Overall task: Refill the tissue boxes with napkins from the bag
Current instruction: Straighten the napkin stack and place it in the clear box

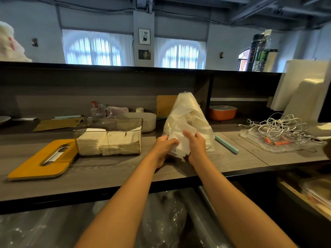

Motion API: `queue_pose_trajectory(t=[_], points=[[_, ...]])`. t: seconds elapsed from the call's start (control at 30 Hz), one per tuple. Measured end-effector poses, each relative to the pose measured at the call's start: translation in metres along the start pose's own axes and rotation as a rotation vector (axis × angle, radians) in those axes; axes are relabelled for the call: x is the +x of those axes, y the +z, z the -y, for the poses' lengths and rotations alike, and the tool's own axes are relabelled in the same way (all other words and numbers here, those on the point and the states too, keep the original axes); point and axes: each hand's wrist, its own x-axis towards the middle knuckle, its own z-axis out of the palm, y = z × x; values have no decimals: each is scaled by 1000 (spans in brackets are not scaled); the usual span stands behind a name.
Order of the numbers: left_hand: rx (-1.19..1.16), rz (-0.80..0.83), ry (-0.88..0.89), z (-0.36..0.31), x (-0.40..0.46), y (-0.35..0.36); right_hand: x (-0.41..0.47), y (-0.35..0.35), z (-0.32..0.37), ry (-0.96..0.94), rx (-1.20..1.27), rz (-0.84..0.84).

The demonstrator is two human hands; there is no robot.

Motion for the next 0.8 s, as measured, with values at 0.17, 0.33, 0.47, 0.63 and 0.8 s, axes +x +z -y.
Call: queue_pose_trajectory(t=[0.17,0.33,0.47,0.63,0.8], points=[[69,-69,-26,1,2,9,-1,15,-2,9,-187,76],[-30,-262,13,4,11,5,-9,21,-4,15,-170,137],[-88,-376,88,3,13,0,-12,19,-7,-78,-483,297],[-251,-410,59,0,9,-5,-12,14,-6,-124,-522,322],[-253,-430,99,3,10,-11,-5,6,-2,-108,-288,49]])
